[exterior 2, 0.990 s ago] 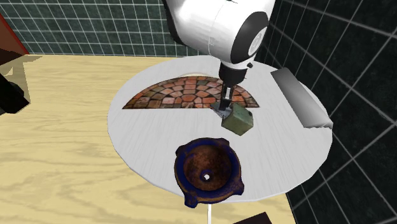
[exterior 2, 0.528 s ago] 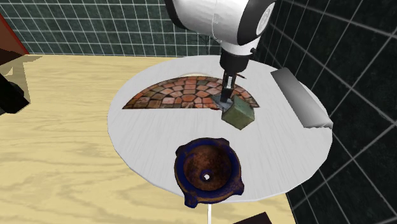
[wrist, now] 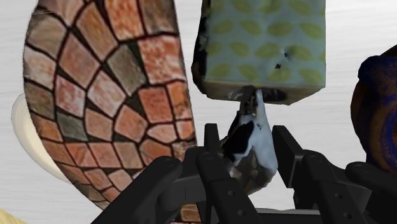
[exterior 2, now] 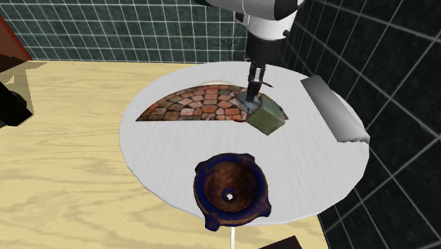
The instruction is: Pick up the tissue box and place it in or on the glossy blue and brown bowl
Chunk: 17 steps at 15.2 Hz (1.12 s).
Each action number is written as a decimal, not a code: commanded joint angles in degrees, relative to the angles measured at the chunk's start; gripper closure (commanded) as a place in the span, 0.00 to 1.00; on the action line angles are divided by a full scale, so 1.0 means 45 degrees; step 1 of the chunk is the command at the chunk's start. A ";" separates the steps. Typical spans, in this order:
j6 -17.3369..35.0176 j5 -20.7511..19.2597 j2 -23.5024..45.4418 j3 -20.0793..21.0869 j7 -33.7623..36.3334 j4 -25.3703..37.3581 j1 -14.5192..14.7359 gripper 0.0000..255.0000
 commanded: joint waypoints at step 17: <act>0.1355 -0.5126 -0.7021 -0.0251 0.4953 -0.7077 0.1910 1.00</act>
